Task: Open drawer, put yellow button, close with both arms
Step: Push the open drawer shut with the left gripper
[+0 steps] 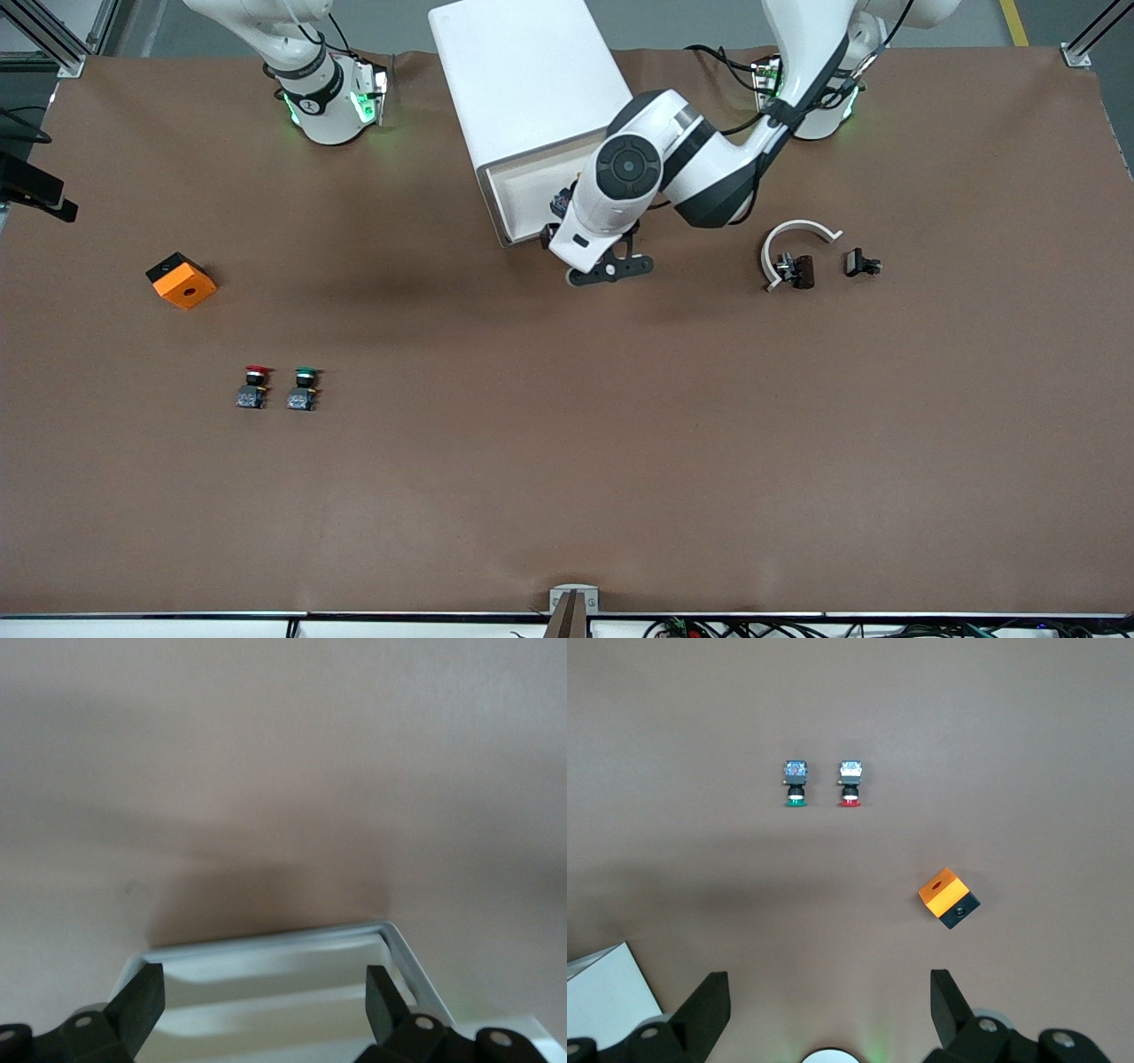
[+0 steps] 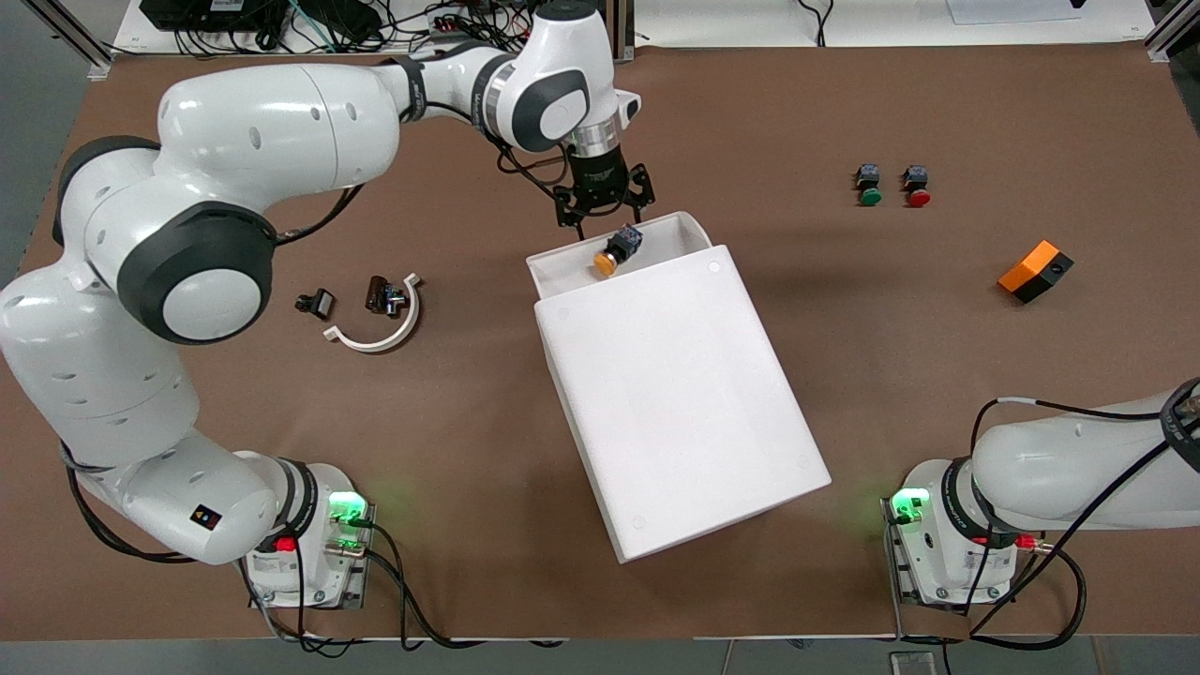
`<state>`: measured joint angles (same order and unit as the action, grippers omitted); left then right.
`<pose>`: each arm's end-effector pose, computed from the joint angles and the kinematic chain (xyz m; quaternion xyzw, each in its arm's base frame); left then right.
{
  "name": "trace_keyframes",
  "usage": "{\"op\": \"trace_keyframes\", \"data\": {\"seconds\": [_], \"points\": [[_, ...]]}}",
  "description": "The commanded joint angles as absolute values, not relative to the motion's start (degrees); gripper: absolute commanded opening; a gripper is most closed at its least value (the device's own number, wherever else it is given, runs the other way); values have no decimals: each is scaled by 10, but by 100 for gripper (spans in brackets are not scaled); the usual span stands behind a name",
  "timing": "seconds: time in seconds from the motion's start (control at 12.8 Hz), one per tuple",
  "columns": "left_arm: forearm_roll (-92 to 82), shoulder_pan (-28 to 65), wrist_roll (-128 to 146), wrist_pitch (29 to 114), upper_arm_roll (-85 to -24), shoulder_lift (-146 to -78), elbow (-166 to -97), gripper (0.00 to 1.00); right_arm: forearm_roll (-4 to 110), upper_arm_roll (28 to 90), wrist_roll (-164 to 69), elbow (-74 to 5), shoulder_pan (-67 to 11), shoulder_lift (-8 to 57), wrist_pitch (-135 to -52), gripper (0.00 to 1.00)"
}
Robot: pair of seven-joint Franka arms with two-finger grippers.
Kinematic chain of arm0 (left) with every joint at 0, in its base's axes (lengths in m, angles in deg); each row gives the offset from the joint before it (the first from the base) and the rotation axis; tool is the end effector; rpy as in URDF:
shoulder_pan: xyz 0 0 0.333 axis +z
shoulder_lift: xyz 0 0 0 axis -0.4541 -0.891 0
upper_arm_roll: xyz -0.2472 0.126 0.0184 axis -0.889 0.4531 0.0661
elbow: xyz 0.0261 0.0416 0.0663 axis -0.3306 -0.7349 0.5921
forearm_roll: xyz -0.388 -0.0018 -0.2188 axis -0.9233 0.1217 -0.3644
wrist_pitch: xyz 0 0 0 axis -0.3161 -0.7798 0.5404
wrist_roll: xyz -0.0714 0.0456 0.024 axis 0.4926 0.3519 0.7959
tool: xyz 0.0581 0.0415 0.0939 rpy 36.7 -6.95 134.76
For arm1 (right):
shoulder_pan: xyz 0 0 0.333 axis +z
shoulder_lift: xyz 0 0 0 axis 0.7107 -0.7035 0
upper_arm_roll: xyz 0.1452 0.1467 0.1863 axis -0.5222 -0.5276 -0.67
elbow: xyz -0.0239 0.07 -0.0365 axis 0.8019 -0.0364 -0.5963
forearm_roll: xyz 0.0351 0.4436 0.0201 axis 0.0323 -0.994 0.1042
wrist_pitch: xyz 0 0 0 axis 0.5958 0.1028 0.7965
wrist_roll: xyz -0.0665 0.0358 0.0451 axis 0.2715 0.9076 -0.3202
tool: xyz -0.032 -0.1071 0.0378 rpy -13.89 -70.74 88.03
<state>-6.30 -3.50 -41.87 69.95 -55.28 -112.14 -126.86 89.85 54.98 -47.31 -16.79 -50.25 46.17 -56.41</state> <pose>0.4510 -0.5232 0.2825 0.9804 0.1207 -0.1450 0.0575 0.5899 -0.0667 0.6227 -0.9993 0.0118 0.0357 0.0041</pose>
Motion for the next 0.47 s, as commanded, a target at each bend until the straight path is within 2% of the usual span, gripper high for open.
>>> {"op": "trace_keyframes", "data": {"seconds": [0.0, 0.39], "points": [[-100, -49, -443, 688, -554, -1120, -1262, 100, 890, 549, -466, -213, -489, 500, -583, 100], [-119, -64, -466, 638, -572, -1117, -1262, 100, 890, 596, -466, -301, -440, 560, -635, 100]]}}
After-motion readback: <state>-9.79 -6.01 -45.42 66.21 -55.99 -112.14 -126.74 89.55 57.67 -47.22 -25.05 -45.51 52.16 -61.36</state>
